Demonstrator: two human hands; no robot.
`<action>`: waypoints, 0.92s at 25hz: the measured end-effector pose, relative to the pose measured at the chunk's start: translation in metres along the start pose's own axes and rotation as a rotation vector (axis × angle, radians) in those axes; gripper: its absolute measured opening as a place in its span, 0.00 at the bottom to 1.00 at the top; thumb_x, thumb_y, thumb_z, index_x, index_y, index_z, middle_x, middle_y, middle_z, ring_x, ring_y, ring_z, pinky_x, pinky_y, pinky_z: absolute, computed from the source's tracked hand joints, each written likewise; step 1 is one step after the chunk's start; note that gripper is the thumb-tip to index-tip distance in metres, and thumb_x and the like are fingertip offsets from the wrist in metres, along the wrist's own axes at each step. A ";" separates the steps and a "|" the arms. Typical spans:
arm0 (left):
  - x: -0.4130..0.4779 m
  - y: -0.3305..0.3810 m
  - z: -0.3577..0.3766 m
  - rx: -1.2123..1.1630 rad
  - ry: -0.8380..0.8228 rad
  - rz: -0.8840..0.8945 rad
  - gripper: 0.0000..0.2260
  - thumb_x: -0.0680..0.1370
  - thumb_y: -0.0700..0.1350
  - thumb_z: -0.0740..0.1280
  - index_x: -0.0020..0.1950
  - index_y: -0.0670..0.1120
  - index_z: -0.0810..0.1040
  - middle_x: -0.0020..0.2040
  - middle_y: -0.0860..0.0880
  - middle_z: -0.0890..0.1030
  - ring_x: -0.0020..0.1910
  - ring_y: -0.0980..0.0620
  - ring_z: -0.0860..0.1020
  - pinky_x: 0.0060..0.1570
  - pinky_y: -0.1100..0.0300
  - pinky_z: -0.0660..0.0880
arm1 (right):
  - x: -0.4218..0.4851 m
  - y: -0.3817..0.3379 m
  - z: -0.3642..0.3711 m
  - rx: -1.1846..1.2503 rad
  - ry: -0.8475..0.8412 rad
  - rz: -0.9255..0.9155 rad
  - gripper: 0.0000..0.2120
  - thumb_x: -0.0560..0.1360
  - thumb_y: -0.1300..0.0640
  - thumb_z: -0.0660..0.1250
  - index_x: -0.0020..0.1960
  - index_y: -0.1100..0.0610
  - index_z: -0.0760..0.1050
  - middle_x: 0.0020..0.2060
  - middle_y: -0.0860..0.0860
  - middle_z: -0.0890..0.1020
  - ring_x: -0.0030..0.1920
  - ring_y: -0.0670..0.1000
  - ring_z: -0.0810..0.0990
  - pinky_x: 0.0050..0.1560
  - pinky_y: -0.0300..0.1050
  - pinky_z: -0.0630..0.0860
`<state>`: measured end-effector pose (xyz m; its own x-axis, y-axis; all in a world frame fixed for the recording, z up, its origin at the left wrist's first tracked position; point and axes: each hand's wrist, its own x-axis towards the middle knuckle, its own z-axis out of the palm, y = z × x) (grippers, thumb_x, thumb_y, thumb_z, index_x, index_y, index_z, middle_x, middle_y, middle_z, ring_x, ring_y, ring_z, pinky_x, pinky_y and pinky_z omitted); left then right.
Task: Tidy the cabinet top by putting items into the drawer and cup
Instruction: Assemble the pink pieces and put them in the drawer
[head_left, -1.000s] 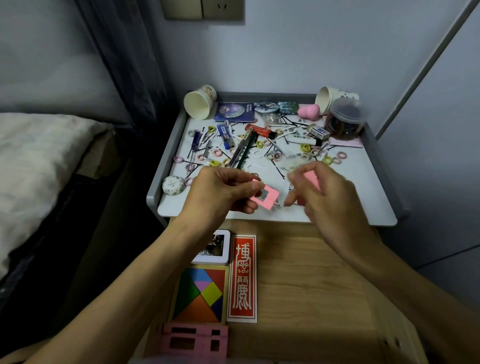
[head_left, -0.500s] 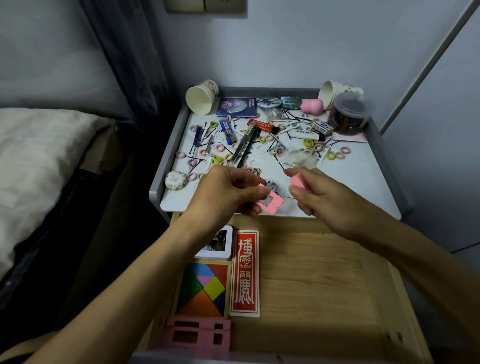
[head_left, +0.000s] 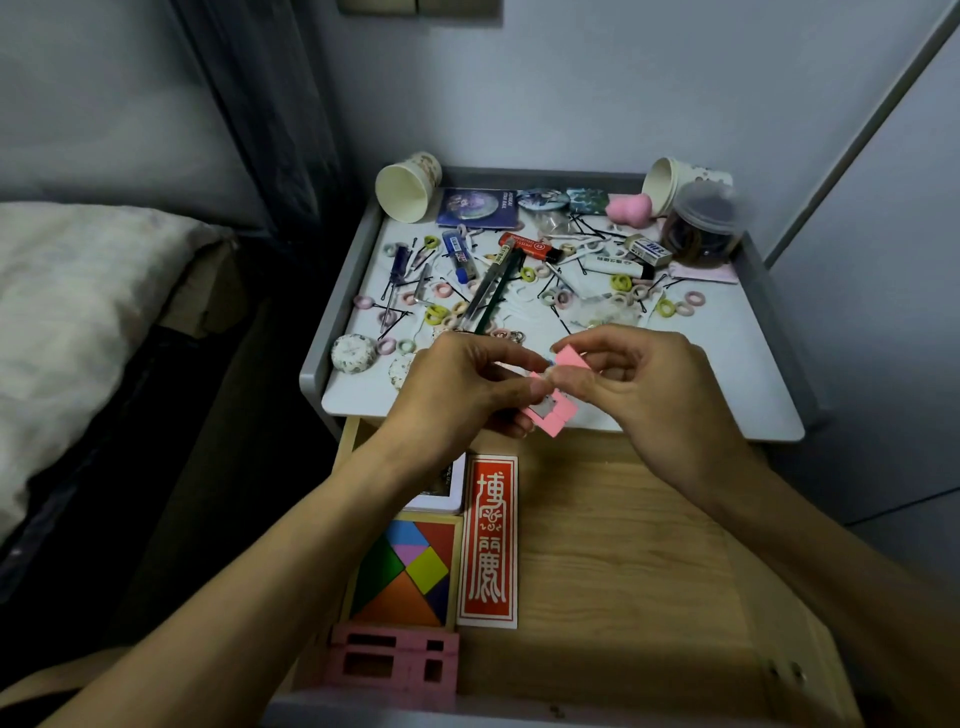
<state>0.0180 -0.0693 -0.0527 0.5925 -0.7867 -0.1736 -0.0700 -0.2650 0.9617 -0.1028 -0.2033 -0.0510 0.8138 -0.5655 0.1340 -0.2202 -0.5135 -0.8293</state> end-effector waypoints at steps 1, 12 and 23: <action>0.000 0.000 0.000 -0.012 0.001 -0.002 0.10 0.75 0.40 0.71 0.56 0.42 0.83 0.40 0.44 0.86 0.33 0.49 0.82 0.41 0.55 0.82 | -0.001 -0.001 0.001 0.003 -0.006 -0.009 0.13 0.70 0.48 0.74 0.53 0.51 0.83 0.42 0.42 0.84 0.42 0.38 0.81 0.44 0.32 0.76; -0.002 0.002 -0.005 -0.085 -0.022 -0.025 0.08 0.75 0.37 0.71 0.53 0.39 0.83 0.35 0.42 0.84 0.31 0.49 0.80 0.38 0.57 0.82 | -0.008 -0.003 0.009 -0.061 0.078 -0.138 0.14 0.67 0.51 0.77 0.49 0.54 0.78 0.39 0.46 0.84 0.38 0.41 0.83 0.38 0.39 0.81; -0.005 0.006 -0.006 -0.139 -0.021 -0.055 0.06 0.74 0.37 0.71 0.50 0.40 0.83 0.36 0.42 0.84 0.30 0.51 0.81 0.35 0.61 0.81 | -0.010 -0.002 0.009 -0.102 0.074 -0.253 0.13 0.71 0.54 0.74 0.55 0.54 0.84 0.43 0.45 0.85 0.41 0.42 0.82 0.42 0.40 0.80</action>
<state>0.0196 -0.0630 -0.0447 0.5750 -0.7851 -0.2302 0.0752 -0.2295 0.9704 -0.1058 -0.1907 -0.0559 0.8091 -0.4547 0.3723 -0.0708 -0.7043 -0.7063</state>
